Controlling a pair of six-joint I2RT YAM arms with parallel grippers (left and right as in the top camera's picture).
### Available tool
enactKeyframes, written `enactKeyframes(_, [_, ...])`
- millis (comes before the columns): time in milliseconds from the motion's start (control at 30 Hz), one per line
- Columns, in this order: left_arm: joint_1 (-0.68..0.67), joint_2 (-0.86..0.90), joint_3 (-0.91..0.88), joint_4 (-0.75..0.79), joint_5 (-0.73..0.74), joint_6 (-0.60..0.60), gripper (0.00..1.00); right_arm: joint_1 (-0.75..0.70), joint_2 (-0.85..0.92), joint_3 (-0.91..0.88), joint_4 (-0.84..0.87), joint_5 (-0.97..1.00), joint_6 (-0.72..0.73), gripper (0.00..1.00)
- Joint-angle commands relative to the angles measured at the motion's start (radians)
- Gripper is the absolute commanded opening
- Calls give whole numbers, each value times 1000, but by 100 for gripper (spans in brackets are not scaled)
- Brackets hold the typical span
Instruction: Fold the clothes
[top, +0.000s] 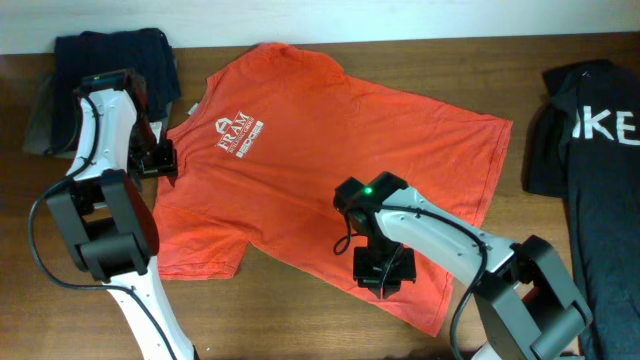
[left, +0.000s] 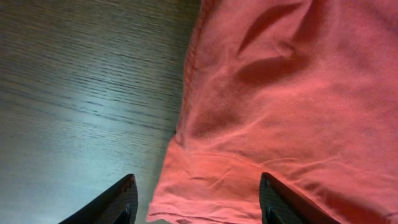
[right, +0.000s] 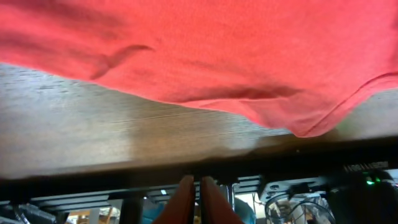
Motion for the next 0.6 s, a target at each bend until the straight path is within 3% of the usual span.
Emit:
enactKeyframes(0, [5, -28, -9, 5, -3, -3, 62, -6, -21, -57, 36, -11, 24, 9])
enactKeyframes(67, [5, -28, -10, 6, -2, -3, 62, -27, -21, -83, 57, -12, 24, 4])
enactKeyframes(167, [5, -28, -19, 6, 28, -3, 58, -84, -21, -121, 86, -11, 23, 4])
enactKeyframes(200, [5, -28, -23, 7, 41, -3, 54, -103, -21, -129, 93, -8, 23, 4])
enactKeyframes(367, [4, -28, -61, 21, 82, -3, 13, -203, -21, -139, 137, -2, -36, 4])
enactKeyframes(467, [4, -28, -82, 23, 123, -3, 1, -243, -21, -139, 161, 26, -39, 4])
enactKeyframes(567, [1, -28, -100, 24, 172, -3, 1, -279, -21, -139, 172, 77, -41, 4])
